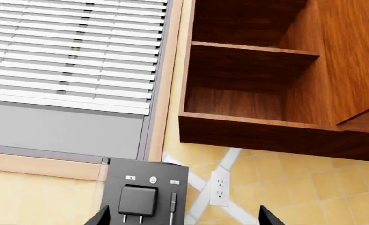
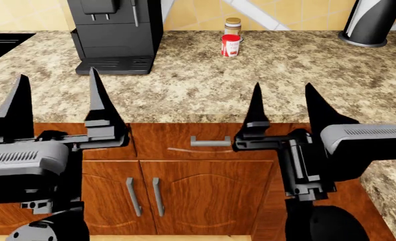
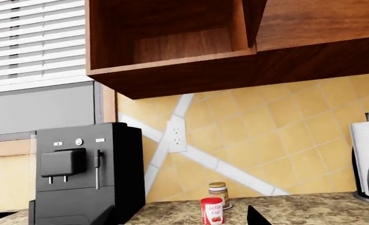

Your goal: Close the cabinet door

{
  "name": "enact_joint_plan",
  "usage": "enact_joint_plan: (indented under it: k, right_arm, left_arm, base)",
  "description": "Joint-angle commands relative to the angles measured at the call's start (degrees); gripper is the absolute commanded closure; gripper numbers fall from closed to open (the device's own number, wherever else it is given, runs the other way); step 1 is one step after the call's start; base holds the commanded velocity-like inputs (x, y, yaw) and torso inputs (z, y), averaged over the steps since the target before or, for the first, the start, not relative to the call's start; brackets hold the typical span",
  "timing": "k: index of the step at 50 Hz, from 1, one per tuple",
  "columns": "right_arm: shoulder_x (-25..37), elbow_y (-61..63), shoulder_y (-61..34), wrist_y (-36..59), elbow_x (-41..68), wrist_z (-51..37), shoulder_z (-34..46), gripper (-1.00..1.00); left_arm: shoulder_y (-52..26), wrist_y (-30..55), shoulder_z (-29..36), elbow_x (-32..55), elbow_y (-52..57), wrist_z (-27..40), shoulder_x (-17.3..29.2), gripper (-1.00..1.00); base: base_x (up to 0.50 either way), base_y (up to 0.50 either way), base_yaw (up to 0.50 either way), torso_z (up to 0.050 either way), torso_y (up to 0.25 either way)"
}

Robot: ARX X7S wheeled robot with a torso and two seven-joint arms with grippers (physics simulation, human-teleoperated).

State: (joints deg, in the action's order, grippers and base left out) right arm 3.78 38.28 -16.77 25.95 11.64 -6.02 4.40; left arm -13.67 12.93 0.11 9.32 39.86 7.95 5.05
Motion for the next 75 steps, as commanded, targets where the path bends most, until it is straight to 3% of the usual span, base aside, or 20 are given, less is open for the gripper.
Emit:
enact_joint_plan:
  k: [1,4,9,11,13,15,52,75]
  right_arm:
    - [0.9,14.0,-12.0,9.4,5.4,-2.6,-1.9,-1.0]
    - [1.5,17.3,-13.3,11.8,8.2,-3.3,-4.6,-1.0]
    - [1.8,19.0,-14.2,11.4,9.9,-3.8,-5.7,-1.0]
    - [2.1,19.0,-14.0,11.2,10.2,-3.9,-5.8,-1.0]
    - [2.3,18.4,-13.8,10.6,10.8,-3.7,-6.4,-1.0]
    - [2.4,18.8,-14.3,11.2,12.1,-4.1,-7.5,-1.0]
    - [6.1,17.5,-12.4,7.6,12.1,-6.4,-3.0,-1.0]
    - [7.6,16.9,-12.1,6.6,11.9,-7.9,-1.5,-1.0]
  left_arm:
    - [-8.5,8.0,-3.3,4.7,16.7,3.5,2.0,-1.0]
    - [-10.1,8.6,-4.9,5.9,20.1,5.2,4.5,-1.0]
    - [-18.2,5.6,1.4,15.8,20.1,26.6,23.0,-1.0]
    - [-21.7,7.8,1.6,16.3,19.9,29.9,24.7,-1.0]
    - [-21.4,7.8,2.8,12.7,19.4,29.8,26.7,-1.0]
    - [-20.7,7.0,0.9,14.6,18.9,29.2,27.7,-1.0]
    - [-18.9,3.7,4.9,13.4,18.1,30.7,29.9,-1.0]
    - [-18.8,3.1,6.2,12.9,18.1,31.5,30.9,-1.0]
  base:
    - [0.0,0.0,0.0,0.0,0.0]
    - [0.0,0.0,0.0,0.0,0.0]
    - [0.0,0.0,0.0,0.0,0.0]
    - [0.0,0.0,0.0,0.0,0.0]
    - [0.0,0.0,0.0,0.0,0.0]
    - [0.0,-0.01,0.0,0.0,0.0]
    - [0.0,-0.46,0.0,0.0,0.0]
    - [0.49,-0.04,0.0,0.0,0.0]
